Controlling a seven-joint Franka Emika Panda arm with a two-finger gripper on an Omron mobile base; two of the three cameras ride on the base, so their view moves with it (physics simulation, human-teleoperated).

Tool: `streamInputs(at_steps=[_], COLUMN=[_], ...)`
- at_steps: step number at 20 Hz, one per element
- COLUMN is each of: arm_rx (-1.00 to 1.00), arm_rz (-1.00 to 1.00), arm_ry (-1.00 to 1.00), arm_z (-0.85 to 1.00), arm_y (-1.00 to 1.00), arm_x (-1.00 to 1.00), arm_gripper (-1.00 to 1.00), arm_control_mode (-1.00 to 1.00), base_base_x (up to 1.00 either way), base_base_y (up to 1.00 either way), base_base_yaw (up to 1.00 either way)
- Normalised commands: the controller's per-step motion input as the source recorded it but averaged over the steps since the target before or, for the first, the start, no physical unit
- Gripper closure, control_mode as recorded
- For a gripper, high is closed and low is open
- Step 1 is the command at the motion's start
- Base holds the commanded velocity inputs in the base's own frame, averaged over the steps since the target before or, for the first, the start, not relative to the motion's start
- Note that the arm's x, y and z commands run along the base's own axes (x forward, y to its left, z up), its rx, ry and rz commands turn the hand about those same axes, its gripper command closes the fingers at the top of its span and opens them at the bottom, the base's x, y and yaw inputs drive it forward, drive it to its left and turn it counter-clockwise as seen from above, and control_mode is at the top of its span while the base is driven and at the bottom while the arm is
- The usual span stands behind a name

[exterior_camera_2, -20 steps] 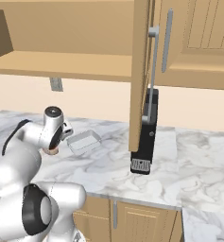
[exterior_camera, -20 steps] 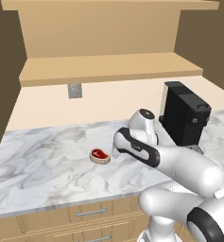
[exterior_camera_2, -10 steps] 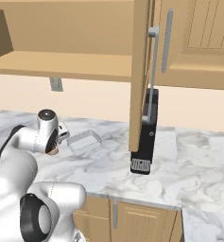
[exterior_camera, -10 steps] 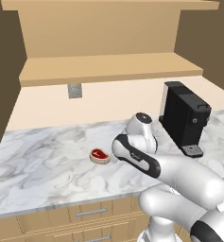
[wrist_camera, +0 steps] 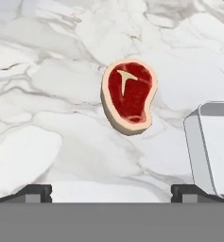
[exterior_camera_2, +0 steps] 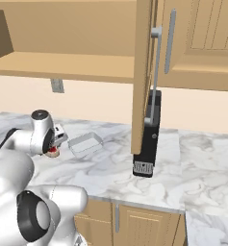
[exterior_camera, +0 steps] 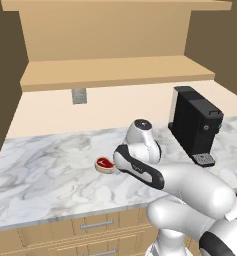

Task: Retrieve the tupperware from the cabinet, then place the raw meat into the tupperware to avoid contamination.

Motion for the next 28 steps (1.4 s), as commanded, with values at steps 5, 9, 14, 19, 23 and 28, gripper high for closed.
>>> streamInputs(at_steps=[5, 9, 14, 19, 23, 28], arm_rx=[-0.01, 0.0, 0.0, 0.0, 0.0, 0.0], arm_rz=[0.0, 0.0, 0.0, 0.0, 0.0, 0.0], arm_ry=[0.01, 0.0, 0.0, 0.0, -0.02, 0.0], arm_z=[0.0, 0.0, -0.11, -0.13, -0.05, -0.12], arm_y=[0.11, 0.04, 0.0, 0.01, 0.04, 0.08], arm_x=[0.06, 0.04, 0.02, 0.04, 0.07, 0.11], arm_gripper=[-1.0, -1.0, -1.0, -1.0, -1.0, -1.0], arm_control_mode=[-1.0, -1.0, -1.0, -1.0, -1.0, -1.0], base_base_x=[0.0, 0.0, 0.0, 0.0, 0.0, 0.0], base_base_y=[0.0, 0.0, 0.0, 0.0, 0.0, 0.0], base_base_yaw=[0.0, 0.0, 0.0, 0.0, 0.0, 0.0])
